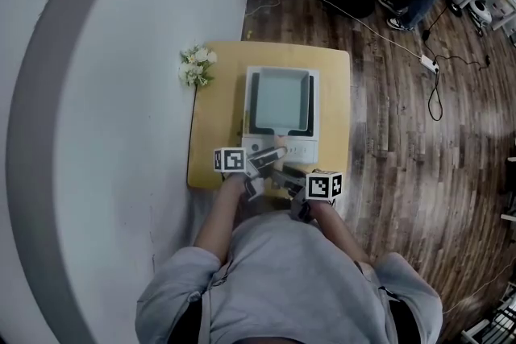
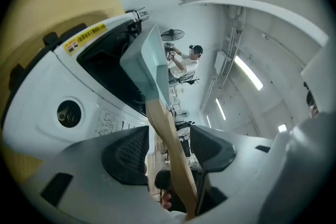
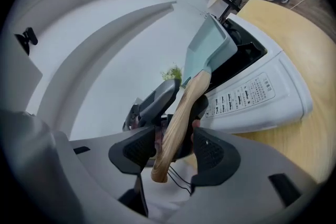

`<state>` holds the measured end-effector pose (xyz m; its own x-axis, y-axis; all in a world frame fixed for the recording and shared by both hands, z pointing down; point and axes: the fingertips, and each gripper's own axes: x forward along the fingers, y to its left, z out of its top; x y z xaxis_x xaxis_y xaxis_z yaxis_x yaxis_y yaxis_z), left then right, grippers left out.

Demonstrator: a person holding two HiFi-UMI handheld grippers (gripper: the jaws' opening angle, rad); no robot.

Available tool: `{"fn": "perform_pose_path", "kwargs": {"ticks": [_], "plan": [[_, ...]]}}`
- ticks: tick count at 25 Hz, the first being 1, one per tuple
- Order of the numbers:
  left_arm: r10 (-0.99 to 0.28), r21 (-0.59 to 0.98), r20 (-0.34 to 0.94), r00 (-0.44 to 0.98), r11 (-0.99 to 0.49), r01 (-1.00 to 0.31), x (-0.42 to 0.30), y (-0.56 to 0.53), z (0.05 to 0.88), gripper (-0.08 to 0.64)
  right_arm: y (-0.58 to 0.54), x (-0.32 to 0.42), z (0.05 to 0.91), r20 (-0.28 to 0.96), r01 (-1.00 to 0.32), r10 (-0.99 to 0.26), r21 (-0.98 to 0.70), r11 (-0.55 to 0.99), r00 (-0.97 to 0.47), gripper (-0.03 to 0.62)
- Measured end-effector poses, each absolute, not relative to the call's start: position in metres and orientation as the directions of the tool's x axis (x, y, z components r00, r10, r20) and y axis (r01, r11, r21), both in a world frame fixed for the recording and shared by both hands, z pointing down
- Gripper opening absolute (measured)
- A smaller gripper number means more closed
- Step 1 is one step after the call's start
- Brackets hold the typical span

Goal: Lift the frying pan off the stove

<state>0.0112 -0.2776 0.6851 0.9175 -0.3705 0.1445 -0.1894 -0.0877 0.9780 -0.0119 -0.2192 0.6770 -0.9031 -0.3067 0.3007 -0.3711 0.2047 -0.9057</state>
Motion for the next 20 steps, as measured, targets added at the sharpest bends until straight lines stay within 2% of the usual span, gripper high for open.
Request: {"fn": "perform_pose_path", "kwargs": {"ticks": [6, 9, 12, 20], "plan": [[-0.340, 0.980, 0.149, 0.929, -0.072, -0.184, 0.025, -0.279, 0.690, 0.222, -0.213, -0.018, 0.680, 0.242, -0.290, -0.272, -0.945, 0.151, -0.931, 0.186], [-0.312, 0.975, 0.160, 0.937, -0.097, -0.199, 0.029, -0.279, 0.688, 0.217, -0.215, -0.018, 0.678, 0.208, -0.253, -0.270, -0.956, 0.147, -0.940, 0.141], [-0.291, 0.963, 0.196, 0.936, -0.123, -0.240, 0.030, -0.276, 0.690, 0.160, -0.214, -0.018, 0.679, 0.199, -0.241, -0.261, -0.960, 0.141, -0.945, 0.137], [-0.354, 0.948, 0.202, 0.913, -0.163, -0.273, 0.029, -0.277, 0.691, 0.146, -0.212, -0.018, 0.682, 0.218, -0.264, -0.225, -0.944, 0.199, -0.950, 0.140]]}}
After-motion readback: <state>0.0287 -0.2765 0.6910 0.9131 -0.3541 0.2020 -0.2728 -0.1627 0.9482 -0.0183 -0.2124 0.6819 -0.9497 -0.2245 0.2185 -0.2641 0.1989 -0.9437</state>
